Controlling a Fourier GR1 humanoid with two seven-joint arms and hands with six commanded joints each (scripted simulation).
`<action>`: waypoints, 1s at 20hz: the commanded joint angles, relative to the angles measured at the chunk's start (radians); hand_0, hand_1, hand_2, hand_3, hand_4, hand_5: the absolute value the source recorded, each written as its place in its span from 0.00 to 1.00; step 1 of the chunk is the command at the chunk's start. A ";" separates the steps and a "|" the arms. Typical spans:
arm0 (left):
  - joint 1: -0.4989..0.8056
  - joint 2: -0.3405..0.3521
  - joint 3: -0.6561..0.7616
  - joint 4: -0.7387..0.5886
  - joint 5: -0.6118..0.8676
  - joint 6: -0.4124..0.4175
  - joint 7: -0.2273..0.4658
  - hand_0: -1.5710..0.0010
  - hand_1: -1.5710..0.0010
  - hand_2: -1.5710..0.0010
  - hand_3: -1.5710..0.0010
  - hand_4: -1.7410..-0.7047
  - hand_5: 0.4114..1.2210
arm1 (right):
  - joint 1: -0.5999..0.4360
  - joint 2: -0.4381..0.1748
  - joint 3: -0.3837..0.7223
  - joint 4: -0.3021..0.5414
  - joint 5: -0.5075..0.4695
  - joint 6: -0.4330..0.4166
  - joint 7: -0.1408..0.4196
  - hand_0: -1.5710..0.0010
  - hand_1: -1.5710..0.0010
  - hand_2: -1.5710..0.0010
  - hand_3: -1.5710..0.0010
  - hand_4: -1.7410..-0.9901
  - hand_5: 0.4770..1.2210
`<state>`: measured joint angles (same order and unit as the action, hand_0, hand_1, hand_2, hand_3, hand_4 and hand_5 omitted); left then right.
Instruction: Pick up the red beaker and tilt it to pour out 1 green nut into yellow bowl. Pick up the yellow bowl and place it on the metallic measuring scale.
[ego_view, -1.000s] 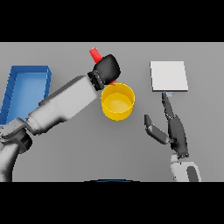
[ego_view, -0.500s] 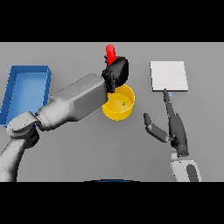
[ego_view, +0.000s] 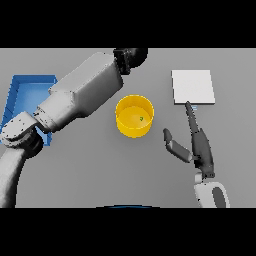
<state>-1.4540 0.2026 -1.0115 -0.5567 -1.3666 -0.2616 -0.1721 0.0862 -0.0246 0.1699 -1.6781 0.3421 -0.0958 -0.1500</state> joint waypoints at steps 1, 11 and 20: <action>-0.034 0.018 0.042 0.023 0.027 -0.005 -0.001 0.00 0.00 0.00 0.20 0.01 1.00 | 0.003 -0.004 -0.003 -0.002 -0.005 0.003 -0.001 1.00 1.00 1.00 1.00 0.95 0.27; -0.105 0.197 0.518 0.269 0.398 0.063 0.170 0.00 0.00 0.00 0.08 0.00 1.00 | -0.017 0.020 -0.004 0.023 -0.033 0.007 -0.001 1.00 1.00 1.00 1.00 0.98 0.26; 0.170 0.390 0.844 0.258 0.751 0.275 0.369 0.00 0.00 0.00 0.08 0.00 1.00 | -0.027 0.017 0.001 0.013 -0.031 0.010 0.018 1.00 1.00 1.00 1.00 0.91 0.24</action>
<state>-1.2819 0.5928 -0.1678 -0.2974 -0.6151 0.0115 0.1964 0.0600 -0.0078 0.1709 -1.6646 0.3109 -0.0862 -0.1346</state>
